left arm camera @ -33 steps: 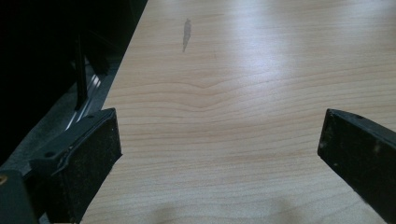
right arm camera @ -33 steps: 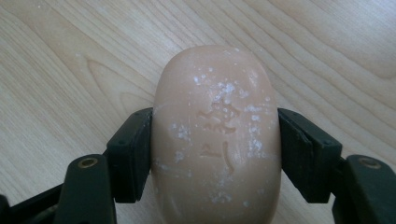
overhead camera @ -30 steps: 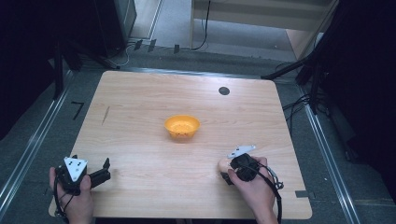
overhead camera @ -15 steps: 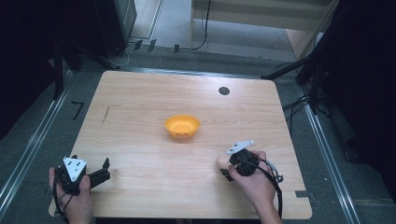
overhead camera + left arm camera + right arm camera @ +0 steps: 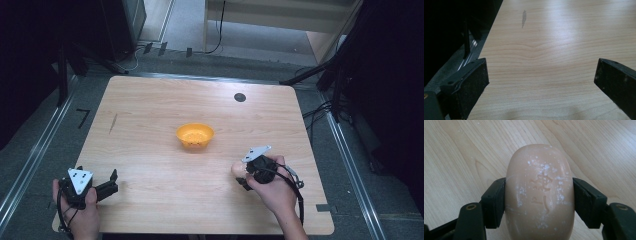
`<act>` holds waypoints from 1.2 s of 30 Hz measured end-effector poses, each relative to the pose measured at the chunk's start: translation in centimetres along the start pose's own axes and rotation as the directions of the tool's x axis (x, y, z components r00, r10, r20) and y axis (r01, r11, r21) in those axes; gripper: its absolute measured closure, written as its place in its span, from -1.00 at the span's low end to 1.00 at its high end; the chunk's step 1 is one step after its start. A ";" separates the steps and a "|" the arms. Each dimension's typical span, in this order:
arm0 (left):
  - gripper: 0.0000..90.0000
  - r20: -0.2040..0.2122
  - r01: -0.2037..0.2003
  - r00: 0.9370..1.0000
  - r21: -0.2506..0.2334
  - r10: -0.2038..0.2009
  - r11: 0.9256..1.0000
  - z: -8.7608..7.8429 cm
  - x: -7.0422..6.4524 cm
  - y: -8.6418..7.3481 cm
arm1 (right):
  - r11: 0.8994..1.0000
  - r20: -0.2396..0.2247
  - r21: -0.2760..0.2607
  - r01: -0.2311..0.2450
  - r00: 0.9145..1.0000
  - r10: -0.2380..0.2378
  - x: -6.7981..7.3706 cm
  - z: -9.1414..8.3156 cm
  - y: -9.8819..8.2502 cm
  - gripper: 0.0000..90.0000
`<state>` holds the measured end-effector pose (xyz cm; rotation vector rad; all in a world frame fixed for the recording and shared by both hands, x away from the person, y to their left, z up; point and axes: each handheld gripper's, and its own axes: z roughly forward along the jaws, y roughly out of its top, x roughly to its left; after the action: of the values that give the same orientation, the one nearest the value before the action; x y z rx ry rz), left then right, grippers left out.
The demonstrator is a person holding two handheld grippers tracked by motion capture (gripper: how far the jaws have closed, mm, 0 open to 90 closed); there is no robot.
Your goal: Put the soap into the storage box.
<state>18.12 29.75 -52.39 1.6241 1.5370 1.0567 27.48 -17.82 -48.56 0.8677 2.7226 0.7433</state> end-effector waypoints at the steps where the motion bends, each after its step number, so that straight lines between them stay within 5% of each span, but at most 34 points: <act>1: -1.00 0.000 0.000 1.000 0.000 0.000 1.000 0.0 0.0 0.0 | 1.000 0.000 0.000 0.003 1.000 -0.003 0.0 0.0 0.1 -0.25; 11: -1.00 0.004 0.000 1.000 0.001 0.000 1.000 0.0 0.0 0.0 | 1.000 -0.044 -0.009 0.022 0.999 -0.022 -0.5 0.2 0.4 -0.25; 28: -1.00 0.004 0.001 1.000 0.000 -0.001 1.000 0.0 0.0 0.0 | 0.993 -0.048 -0.015 0.114 0.992 -0.115 -1.8 0.0 1.6 -0.25; 36: -1.00 0.006 0.003 1.000 0.000 -0.003 1.000 0.0 0.0 0.0 | 0.993 -0.084 -0.045 0.105 0.991 -0.109 -2.4 0.1 2.2 -0.25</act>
<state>18.10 29.80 -52.38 1.6234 1.5348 1.0493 30.58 -17.65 -47.43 0.6902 2.7932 0.8285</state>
